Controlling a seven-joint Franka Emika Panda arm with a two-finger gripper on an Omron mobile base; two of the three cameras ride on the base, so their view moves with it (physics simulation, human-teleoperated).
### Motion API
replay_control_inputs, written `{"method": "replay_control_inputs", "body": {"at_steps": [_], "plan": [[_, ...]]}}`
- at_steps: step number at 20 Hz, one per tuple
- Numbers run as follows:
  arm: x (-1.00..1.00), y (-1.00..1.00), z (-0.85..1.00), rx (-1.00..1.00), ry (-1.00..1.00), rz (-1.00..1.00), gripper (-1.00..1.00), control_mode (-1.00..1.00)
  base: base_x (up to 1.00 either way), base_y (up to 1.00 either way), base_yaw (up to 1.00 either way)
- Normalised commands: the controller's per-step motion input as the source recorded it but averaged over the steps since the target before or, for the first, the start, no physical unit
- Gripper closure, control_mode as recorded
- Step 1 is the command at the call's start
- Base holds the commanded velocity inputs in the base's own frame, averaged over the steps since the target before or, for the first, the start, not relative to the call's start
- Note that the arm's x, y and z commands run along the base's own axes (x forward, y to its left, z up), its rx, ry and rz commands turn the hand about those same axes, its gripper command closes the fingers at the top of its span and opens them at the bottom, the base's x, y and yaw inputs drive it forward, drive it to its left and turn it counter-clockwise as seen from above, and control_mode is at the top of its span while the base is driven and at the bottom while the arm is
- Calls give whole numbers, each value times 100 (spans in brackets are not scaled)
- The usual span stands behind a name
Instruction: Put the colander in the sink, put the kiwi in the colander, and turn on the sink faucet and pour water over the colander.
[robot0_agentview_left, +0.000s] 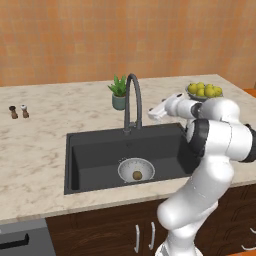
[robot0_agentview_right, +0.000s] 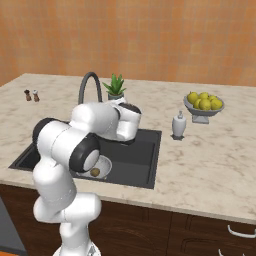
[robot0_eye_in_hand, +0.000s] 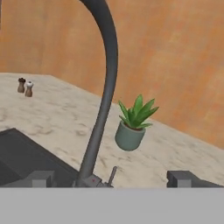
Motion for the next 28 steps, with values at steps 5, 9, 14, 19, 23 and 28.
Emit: {"method": "replay_control_inputs", "body": {"at_steps": [5,9,14,19,23,28], "plan": [[38,-12,-64,0,0,0,-100,-100,0,0,0],[26,-20,-65,0,3,0,-100,-100,0,0,0],[25,-15,-57,0,4,0,-100,-100,0,0,0],[21,-2,-40,6,5,1,-100,-100,0,0,0],[17,0,-29,13,0,5,-100,-100,0,0,0],[25,0,-28,8,0,7,-100,-100,0,0,0]]}}
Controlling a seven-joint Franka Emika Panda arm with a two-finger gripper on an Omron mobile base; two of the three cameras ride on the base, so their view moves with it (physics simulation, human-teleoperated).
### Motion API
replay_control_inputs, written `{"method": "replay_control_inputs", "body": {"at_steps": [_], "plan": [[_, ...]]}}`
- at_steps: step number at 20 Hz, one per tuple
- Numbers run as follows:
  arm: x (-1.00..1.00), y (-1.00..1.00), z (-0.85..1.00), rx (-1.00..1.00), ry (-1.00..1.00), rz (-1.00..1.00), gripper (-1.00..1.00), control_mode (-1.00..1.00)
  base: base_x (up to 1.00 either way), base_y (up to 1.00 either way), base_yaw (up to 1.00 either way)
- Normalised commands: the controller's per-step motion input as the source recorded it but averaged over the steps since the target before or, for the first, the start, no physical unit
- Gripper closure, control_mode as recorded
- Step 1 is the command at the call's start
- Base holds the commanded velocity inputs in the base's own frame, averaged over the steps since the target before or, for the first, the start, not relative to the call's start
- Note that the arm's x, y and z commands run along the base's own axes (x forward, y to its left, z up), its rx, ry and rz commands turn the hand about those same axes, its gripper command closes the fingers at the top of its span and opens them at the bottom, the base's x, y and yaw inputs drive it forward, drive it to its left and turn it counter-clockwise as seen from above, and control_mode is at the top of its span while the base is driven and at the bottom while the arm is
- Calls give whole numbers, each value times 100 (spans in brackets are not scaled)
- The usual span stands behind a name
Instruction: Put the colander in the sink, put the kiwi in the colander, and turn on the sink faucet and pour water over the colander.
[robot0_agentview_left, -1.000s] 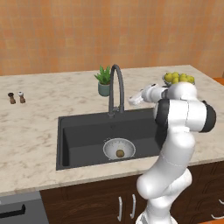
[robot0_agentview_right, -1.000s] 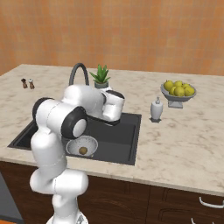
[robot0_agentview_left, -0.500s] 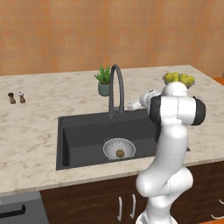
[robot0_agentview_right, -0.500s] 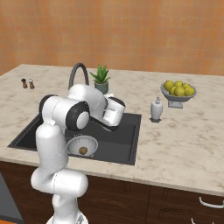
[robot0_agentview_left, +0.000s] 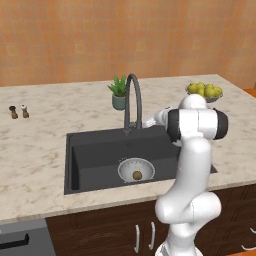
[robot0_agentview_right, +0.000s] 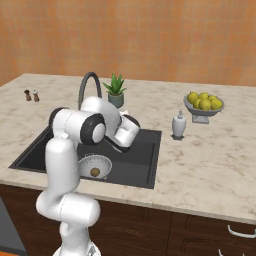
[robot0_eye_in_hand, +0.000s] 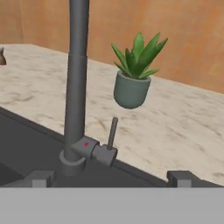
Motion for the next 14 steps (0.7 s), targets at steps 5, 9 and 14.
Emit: {"method": "replay_control_inputs", "body": {"at_steps": [5,9,14], "plan": [[47,0,-26,2,0,5,-100,-100,0,0,0],[68,-1,-14,0,0,0,-100,-100,0,0,0],[67,-12,-10,0,0,0,-100,-100,0,0,0]]}}
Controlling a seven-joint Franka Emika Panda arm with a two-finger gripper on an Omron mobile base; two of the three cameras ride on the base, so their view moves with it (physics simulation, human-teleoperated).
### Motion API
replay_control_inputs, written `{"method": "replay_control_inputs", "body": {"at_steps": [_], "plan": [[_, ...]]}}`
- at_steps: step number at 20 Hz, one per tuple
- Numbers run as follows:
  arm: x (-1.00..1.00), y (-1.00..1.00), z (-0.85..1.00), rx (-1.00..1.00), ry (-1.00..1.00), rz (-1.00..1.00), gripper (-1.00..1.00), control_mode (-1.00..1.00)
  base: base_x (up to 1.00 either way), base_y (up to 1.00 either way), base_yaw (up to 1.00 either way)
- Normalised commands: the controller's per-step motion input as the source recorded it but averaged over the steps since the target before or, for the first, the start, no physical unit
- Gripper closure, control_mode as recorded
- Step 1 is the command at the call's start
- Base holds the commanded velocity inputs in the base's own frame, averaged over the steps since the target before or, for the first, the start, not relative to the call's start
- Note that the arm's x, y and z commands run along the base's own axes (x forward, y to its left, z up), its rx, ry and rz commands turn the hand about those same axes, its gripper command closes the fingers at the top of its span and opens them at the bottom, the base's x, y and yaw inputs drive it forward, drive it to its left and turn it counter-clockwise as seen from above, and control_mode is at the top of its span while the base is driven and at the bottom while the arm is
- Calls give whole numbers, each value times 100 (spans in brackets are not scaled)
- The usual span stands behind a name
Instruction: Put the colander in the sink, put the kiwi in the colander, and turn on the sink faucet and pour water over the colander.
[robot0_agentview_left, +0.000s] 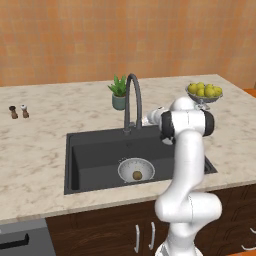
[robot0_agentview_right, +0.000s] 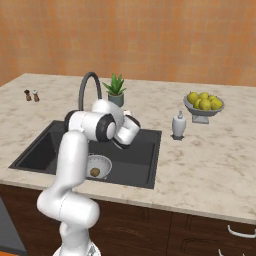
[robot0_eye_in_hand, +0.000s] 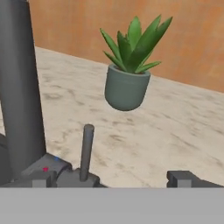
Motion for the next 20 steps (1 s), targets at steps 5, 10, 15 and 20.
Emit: {"method": "replay_control_inputs", "body": {"at_steps": [5,10,15,20], "plan": [[67,-4,-18,0,0,0,-100,-100,0,0,0],[58,0,-2,0,1,0,-100,-100,0,0,0],[40,-1,-8,0,3,0,-100,-100,0,0,0],[34,-57,-24,-8,18,-15,-100,-100,0,0,0]]}}
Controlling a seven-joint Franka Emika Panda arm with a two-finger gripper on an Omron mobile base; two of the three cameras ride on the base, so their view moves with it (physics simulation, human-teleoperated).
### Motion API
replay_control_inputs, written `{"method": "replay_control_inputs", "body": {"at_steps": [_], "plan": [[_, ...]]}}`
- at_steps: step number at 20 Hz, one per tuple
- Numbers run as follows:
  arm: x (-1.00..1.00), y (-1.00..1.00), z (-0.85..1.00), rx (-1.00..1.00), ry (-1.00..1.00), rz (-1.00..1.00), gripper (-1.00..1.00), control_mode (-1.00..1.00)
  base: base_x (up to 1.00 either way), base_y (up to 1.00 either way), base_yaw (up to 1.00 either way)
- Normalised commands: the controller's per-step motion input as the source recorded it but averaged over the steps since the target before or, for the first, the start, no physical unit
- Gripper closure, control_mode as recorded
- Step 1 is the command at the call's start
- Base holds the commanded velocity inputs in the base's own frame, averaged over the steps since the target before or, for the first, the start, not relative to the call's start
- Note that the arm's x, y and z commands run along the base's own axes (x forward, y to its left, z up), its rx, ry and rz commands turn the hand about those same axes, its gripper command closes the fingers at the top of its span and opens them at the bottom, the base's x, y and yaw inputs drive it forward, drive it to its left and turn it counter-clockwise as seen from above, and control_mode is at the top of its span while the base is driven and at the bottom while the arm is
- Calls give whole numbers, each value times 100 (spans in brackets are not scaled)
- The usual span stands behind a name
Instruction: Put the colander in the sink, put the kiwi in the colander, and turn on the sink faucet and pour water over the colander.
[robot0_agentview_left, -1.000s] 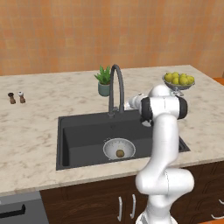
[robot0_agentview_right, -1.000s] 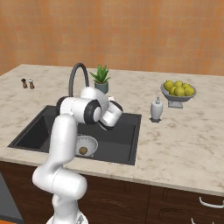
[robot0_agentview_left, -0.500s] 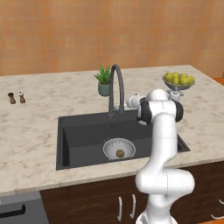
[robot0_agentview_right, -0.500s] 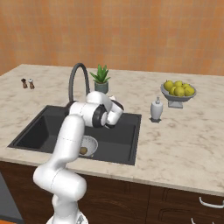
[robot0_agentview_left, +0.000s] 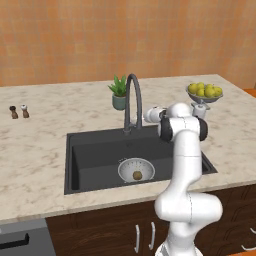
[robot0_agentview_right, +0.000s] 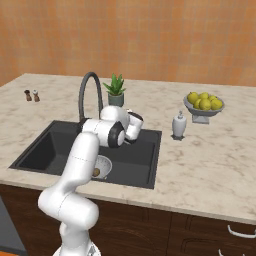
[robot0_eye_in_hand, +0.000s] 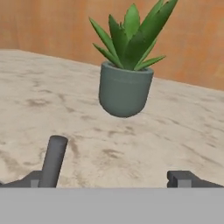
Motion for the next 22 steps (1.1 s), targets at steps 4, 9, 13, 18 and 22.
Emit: {"method": "replay_control_inputs", "body": {"at_steps": [4,9,13,18,22], "plan": [[26,-100,-43,-11,30,-30,-100,-100,0,0,0],[16,-100,-52,-11,28,-31,-100,-100,0,0,0],[8,-100,-47,-11,29,-33,-100,-100,0,0,0],[0,-100,-38,-13,25,-34,-100,-100,0,0,0],[0,-100,-23,-9,17,-28,-100,-100,0,0,0]]}}
